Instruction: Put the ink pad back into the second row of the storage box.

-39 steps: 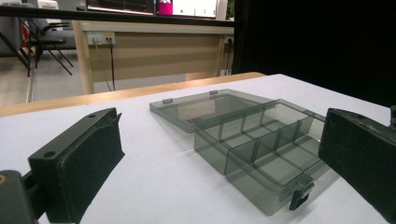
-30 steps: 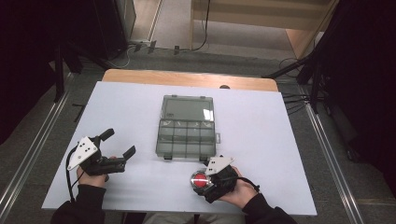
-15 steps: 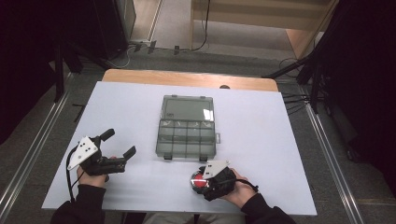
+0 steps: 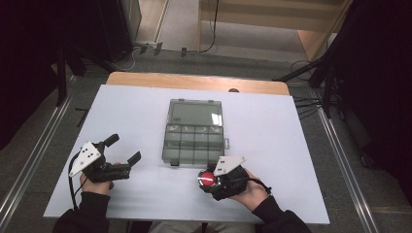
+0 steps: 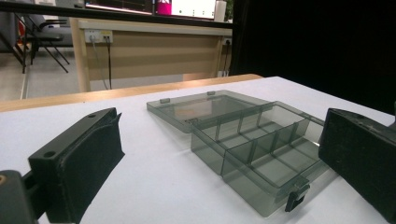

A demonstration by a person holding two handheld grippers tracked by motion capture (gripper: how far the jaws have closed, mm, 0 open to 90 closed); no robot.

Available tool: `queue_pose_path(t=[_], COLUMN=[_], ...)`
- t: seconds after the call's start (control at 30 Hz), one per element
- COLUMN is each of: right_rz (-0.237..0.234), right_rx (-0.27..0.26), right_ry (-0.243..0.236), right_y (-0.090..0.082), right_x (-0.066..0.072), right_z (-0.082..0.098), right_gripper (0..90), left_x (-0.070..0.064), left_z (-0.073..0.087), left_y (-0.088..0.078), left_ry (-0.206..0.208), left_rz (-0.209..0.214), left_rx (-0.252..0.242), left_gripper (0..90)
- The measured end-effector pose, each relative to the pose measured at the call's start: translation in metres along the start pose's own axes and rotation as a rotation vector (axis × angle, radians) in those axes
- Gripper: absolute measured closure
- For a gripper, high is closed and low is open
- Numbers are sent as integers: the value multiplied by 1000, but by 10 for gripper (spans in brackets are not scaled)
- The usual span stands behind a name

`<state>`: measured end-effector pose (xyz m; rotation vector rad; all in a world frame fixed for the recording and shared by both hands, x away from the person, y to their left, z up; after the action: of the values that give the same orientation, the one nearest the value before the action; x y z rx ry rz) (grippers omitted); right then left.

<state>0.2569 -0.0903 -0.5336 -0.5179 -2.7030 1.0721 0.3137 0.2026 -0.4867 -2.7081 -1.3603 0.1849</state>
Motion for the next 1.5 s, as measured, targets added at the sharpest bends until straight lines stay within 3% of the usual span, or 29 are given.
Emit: queue_pose_path(t=[0.23,0.8,1.1,1.5], right_rz=[-8,37,47,52], right_rx=[14,18,26,71], right_ry=[5,-11,16,39], right_y=[3,-5,-1,18], right_x=[-9,-42,-58,-74], right_z=[-9,-44,-50,-51], right_gripper=[308,308,308,308], left_x=[1,1,1,0], left_z=[0,0,0,1], left_y=[-1,0,0,1], left_ry=[-2,-6,-9,-7], left_rz=[-4,-3,-2,6], left_rx=[0,-1,0,6], left_gripper=[0,0,0,0])
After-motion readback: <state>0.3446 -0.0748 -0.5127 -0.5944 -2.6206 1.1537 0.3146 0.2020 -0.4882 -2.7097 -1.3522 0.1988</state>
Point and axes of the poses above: each handheld gripper's, and its own axes: y roughly forward along the jaws, z roughly out of its underside, x roughly to its left, the point moved 7 cm from there along y, roughly forward along the jaws, and after that the axes turned 5 degrees about -z, right-handed, at the moved point
